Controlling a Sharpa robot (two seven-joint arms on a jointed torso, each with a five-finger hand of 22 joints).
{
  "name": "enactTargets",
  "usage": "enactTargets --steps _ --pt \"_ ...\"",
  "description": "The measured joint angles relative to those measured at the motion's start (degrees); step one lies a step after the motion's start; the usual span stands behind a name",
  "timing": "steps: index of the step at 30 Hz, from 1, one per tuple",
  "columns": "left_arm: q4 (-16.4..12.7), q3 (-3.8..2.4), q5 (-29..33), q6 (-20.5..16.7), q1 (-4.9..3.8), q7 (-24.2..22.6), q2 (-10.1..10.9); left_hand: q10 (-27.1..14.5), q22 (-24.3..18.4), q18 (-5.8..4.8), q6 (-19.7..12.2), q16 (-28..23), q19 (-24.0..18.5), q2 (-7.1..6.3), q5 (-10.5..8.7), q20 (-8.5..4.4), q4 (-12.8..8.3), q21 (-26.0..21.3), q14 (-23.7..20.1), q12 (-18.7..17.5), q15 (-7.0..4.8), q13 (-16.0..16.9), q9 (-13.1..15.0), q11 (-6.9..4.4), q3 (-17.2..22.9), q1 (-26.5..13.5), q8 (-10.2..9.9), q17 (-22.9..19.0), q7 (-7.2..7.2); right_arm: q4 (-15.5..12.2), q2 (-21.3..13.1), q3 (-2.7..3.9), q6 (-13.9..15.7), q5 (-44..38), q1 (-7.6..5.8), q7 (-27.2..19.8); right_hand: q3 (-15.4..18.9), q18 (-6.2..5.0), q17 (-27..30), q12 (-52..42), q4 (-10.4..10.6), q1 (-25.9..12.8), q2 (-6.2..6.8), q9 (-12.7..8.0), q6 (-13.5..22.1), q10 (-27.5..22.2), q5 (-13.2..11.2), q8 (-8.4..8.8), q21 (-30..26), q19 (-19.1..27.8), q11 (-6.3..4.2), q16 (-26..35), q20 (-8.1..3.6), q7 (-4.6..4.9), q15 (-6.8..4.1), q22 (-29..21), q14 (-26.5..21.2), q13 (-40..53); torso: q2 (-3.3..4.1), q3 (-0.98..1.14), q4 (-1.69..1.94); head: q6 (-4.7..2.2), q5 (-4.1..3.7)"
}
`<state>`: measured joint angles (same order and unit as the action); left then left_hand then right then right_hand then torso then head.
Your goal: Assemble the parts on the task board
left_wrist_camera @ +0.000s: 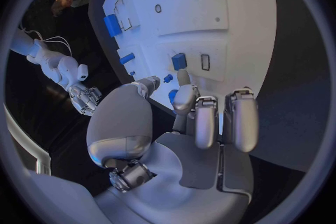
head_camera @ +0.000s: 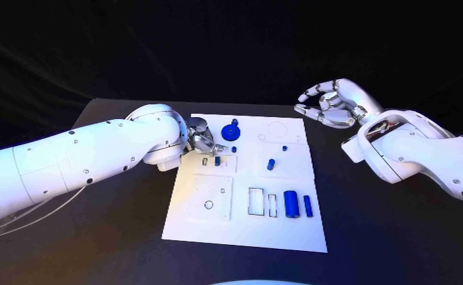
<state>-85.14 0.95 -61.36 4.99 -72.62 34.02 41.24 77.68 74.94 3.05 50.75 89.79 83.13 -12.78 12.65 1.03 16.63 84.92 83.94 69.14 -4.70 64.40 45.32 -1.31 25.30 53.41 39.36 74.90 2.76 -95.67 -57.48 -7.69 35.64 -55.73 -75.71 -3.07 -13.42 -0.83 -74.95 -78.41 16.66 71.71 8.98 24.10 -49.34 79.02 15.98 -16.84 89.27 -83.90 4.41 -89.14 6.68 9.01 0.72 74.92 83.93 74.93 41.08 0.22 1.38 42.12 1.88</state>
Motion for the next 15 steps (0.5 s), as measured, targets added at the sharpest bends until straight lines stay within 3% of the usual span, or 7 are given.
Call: enactTargets --steps 7,12,15 --pt "0.54 -0.73 1.33 -0.26 -2.49 -0.30 1.63 -1.18 0.00 0.00 -1.40 0.00 -0.43 0.55 0.00 0.43 0.09 -0.45 0.09 -1.32 0.53 -1.71 -1.58 0.89 -1.64 2.27 -2.34 0.00 1.01 0.34 0.07 0.00 0.01 0.03 0.07 -0.02 0.00 0.00 0.01 0.00 0.00 0.00 0.00 0.00 0.00 0.00 0.24 0.00 0.00 0.00 0.00 0.00 0.00 0.00 0.00 0.00 0.00 0.00 -0.02 0.05 0.00 -0.10 0.19" --pt "4.63 -0.86 1.81 0.25 -4.22 -0.57 1.17 -3.06 -0.01 0.00 -2.34 0.00 -0.98 0.48 0.00 0.97 0.05 -0.88 0.06 -3.41 0.98 -3.92 -2.71 1.42 -2.86 3.96 -3.68 0.01 1.53 0.54 0.16 -0.01 0.00 0.06 0.09 -0.02 0.00 0.00 0.01 0.00 0.00 0.00 0.00 -0.01 0.00 0.00 0.24 0.00 0.00 0.00 0.00 0.00 0.00 0.00 0.00 -0.01 0.00 -0.01 -0.03 0.02 0.07 -0.09 0.19" --pt "6.91 -0.86 1.87 0.80 -4.63 -0.75 0.32 -3.81 -0.01 0.00 -2.97 0.00 -1.22 0.93 0.00 1.21 0.12 -0.94 0.10 -4.14 1.39 -4.81 -3.50 1.80 -3.77 4.97 -4.79 0.05 2.17 0.62 0.25 -0.02 0.00 0.07 0.09 -0.02 0.00 0.00 0.01 0.00 0.00 0.00 0.00 -0.01 0.00 0.00 0.23 0.00 0.00 0.00 0.00 0.00 0.00 0.00 0.00 -0.01 0.00 -0.01 -0.03 0.01 0.07 -0.09 0.30"
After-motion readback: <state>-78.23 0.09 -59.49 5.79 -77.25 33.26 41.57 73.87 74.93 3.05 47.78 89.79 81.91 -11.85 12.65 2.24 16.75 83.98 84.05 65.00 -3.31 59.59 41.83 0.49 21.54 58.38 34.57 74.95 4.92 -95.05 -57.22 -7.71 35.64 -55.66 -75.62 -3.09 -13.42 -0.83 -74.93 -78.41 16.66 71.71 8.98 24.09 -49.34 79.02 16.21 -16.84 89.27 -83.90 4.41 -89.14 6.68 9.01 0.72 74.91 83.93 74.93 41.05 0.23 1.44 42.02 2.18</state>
